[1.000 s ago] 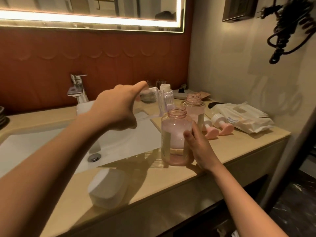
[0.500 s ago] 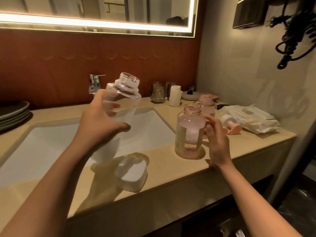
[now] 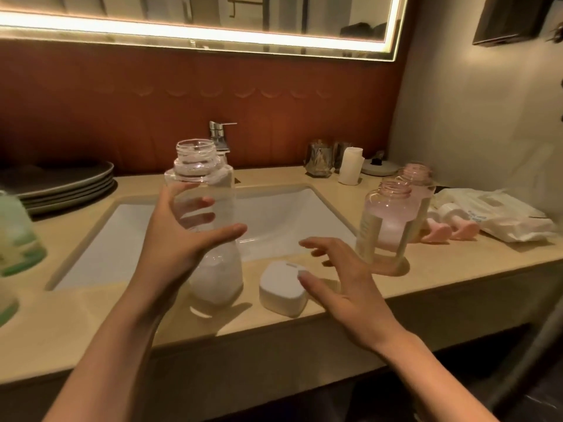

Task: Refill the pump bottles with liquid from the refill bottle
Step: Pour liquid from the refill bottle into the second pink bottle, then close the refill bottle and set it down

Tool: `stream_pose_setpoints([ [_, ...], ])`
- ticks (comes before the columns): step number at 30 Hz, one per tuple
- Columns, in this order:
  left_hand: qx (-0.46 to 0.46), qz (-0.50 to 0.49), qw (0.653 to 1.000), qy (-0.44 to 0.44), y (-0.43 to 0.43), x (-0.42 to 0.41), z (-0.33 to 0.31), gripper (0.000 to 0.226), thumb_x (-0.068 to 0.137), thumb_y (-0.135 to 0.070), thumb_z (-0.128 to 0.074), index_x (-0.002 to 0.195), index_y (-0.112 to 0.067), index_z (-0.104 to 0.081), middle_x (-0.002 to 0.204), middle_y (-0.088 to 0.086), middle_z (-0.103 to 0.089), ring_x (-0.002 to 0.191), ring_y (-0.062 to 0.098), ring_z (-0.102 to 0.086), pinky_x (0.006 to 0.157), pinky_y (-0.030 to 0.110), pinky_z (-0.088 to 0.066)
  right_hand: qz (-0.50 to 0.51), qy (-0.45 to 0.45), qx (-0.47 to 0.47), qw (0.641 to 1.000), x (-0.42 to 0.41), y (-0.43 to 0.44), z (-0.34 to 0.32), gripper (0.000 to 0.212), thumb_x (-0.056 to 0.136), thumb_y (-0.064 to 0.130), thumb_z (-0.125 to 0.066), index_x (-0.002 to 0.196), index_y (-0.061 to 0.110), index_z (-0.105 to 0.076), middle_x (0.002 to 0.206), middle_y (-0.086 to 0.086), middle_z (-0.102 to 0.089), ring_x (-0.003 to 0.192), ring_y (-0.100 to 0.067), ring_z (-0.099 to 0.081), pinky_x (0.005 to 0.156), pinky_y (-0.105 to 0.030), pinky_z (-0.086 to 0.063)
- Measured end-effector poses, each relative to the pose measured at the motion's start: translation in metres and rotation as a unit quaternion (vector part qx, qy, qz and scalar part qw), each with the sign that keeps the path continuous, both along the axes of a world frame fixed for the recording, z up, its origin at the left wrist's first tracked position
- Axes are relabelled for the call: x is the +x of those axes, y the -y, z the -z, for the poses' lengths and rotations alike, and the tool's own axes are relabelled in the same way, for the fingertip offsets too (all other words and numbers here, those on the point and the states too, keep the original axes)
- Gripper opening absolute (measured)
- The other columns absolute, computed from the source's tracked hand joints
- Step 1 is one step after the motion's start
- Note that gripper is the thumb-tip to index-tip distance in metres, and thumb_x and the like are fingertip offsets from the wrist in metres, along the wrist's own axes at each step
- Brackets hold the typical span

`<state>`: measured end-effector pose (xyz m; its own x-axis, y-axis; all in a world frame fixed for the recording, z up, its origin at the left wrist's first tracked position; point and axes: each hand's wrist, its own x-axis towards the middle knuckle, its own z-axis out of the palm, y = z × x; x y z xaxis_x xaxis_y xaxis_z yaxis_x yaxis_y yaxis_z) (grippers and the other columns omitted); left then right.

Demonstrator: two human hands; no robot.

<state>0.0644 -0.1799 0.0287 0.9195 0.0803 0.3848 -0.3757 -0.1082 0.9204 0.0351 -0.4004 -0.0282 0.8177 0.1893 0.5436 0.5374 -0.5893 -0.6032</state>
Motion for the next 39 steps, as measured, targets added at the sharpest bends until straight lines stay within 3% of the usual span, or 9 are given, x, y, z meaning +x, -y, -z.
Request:
stream_pose_setpoints([
  [4,0.011,-0.001,1.000,0.000,-0.003,-0.004,0.002,0.093,0.041,-0.051,-0.083,0.118,-0.052,-0.031,0.118,-0.016,-0.053,0.103,0.001,-0.053,0.074,0.023,-0.043,0.006,-0.036,-0.136,0.990,0.001,-0.020,-0.006,0.069,0.073,0.074,-0.036,0.135,0.043,-0.034,0.137,0.020,-0.038,0.126,0.001,-0.031,0.105,-0.025,-0.032],
  [9,0.013,0.014,1.000,-0.014,-0.004,-0.004,0.006,0.085,0.044,-0.069,-0.071,0.118,-0.059,-0.030,0.116,-0.025,-0.049,0.101,-0.007,-0.048,0.084,0.029,-0.037,0.025,-0.077,-0.213,0.974,0.001,-0.025,-0.006,0.064,0.086,0.061,-0.048,0.142,0.041,-0.025,0.146,0.019,-0.031,0.132,-0.003,-0.025,0.110,-0.029,-0.027],
  [13,-0.009,0.033,0.999,-0.014,-0.008,-0.006,0.010,0.088,0.047,-0.091,-0.048,0.126,-0.056,-0.031,0.131,-0.017,-0.049,0.117,0.004,-0.049,0.102,0.039,-0.032,0.014,-0.082,-0.180,0.980,0.002,-0.026,-0.004,0.060,0.085,0.058,-0.052,0.138,0.040,-0.031,0.140,0.022,-0.037,0.126,0.001,-0.030,0.102,-0.020,-0.030],
  [19,-0.115,0.045,0.991,-0.044,-0.017,-0.008,0.006,0.067,0.081,-0.071,-0.011,0.139,-0.044,-0.029,0.137,-0.013,-0.050,0.128,0.009,-0.043,0.113,0.042,-0.018,0.020,-0.056,-0.085,0.995,0.010,-0.028,-0.023,0.056,0.077,0.060,-0.055,0.128,0.040,-0.043,0.123,0.025,-0.043,0.116,0.003,-0.038,0.092,-0.016,-0.033],
  [25,-0.169,-0.074,0.983,-0.001,-0.025,-0.007,0.006,0.037,0.101,-0.033,-0.023,0.124,-0.032,-0.052,0.128,-0.013,-0.057,0.117,0.003,-0.053,0.109,0.037,-0.034,0.008,0.041,0.030,0.999,0.029,-0.042,-0.080,0.051,0.076,0.064,-0.058,0.118,0.035,-0.053,0.113,0.016,-0.058,0.105,-0.006,-0.052,0.082,-0.035,-0.053],
  [27,-0.180,-0.109,0.978,0.006,-0.025,-0.009,0.005,0.032,0.102,-0.027,-0.029,0.111,-0.029,-0.059,0.113,-0.010,-0.067,0.109,0.003,-0.059,0.104,0.036,-0.041,-0.009,0.074,0.058,0.996,0.034,-0.049,-0.103,0.044,0.075,0.056,-0.059,0.113,0.034,-0.056,0.106,0.022,-0.058,0.103,0.000,-0.053,0.077,-0.028,-0.054],
  [30,-0.173,-0.161,0.971,0.024,-0.023,-0.010,0.006,0.031,0.102,-0.025,-0.032,0.105,-0.027,-0.063,0.103,-0.008,-0.070,0.102,0.003,-0.063,0.098,0.034,-0.047,-0.040,0.107,0.079,0.990,0.037,-0.062,-0.136,0.044,0.079,0.050,-0.065,0.115,0.026,-0.059,0.110,0.008,-0.062,0.105,-0.005,-0.055,0.066,-0.011,-0.050],
  [36,-0.190,-0.207,0.956,0.084,-0.010,-0.011,0.005,0.015,0.089,-0.022,-0.056,0.097,-0.030,-0.066,0.094,-0.014,-0.071,0.093,-0.001,-0.065,0.082,0.021,-0.054,-0.086,0.108,-0.021,0.990,0.046,-0.088,-0.174,0.042,0.083,0.047,-0.061,0.120,0.028,-0.056,0.120,0.004,-0.058,0.107,-0.009,-0.053,0.069,-0.010,-0.052],
  [39,-0.183,-0.181,0.961,0.101,-0.001,-0.012,0.012,0.037,0.074,-0.039,-0.064,0.110,-0.036,-0.057,0.104,-0.019,-0.066,0.097,-0.008,-0.060,0.077,0.012,-0.051,-0.105,0.076,-0.083,0.988,0.052,-0.095,-0.176,0.041,0.086,0.049,-0.055,0.125,0.034,-0.053,0.116,0.007,-0.055,0.105,-0.009,-0.051,0.073,-0.016,-0.050],
])
